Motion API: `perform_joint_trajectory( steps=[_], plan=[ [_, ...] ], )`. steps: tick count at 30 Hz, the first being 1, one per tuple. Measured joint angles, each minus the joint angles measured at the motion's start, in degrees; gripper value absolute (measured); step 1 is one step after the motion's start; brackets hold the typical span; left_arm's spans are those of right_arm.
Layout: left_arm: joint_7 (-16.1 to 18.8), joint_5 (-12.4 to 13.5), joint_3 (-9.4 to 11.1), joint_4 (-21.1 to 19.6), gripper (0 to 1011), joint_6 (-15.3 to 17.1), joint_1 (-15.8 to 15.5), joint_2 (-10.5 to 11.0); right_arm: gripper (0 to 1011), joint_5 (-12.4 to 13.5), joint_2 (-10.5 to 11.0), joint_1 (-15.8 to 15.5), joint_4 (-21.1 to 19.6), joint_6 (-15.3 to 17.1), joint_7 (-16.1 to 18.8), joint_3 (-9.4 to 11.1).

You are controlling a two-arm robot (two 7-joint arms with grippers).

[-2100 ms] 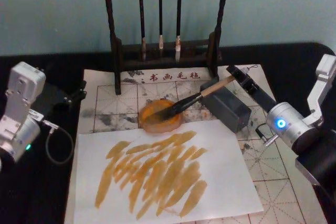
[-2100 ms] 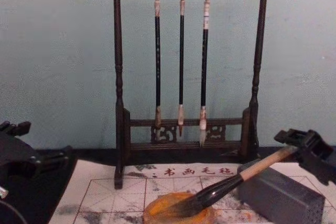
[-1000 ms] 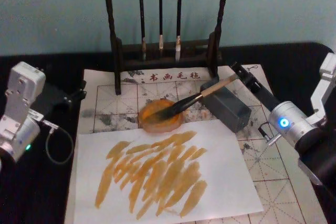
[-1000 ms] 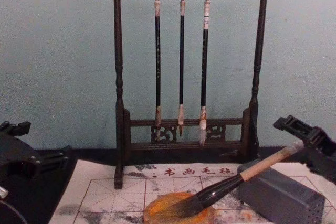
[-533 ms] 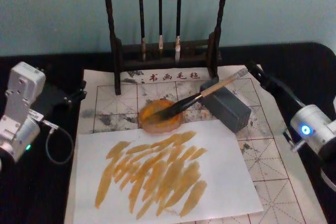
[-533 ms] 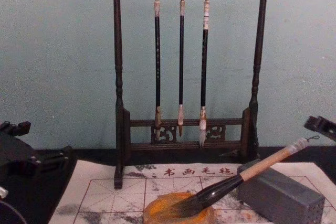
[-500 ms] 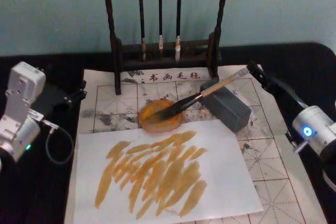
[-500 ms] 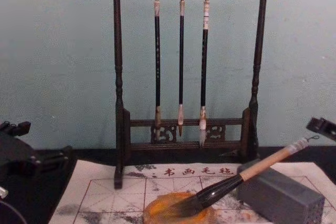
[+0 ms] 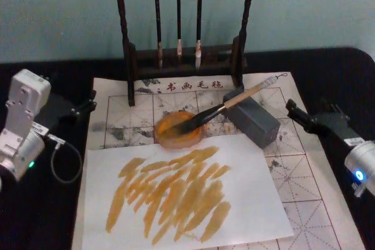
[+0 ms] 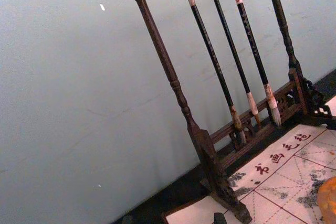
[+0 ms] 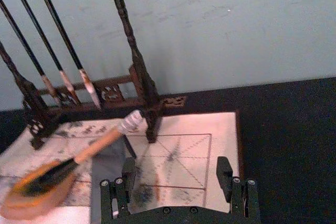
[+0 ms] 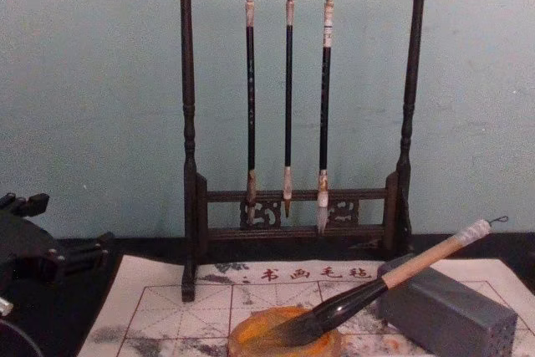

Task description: Pick up the brush from the inkstone, write on the paper, then place the brush back to its original position.

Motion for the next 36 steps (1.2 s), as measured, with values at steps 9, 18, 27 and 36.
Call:
perform_joint_trajectory(
  steps=[9,18,27,36],
  plan=[
    [0.0,0.0,0.0,0.0,1001,0.0,0.0,0.0,1000,-4.2,-0.8,-0.5,1.4,-1.6,-2.0,-0.1],
    [0.0,0.0,0.0,0.0,1001,0.0,0.0,0.0,1000,-4.0,-0.8,-0.4,1.3,-1.6,-1.9,-0.1],
    [0.0,0.0,0.0,0.0,1001,0.0,0.0,0.0,1000,-3.8,-0.7,-0.4,1.3,-1.4,-1.8,-0.1],
    [0.0,0.0,0.0,0.0,1001,0.0,0.0,0.0,1000,-3.7,-0.7,-0.3,1.3,-1.4,-1.8,-0.1]
  ],
)
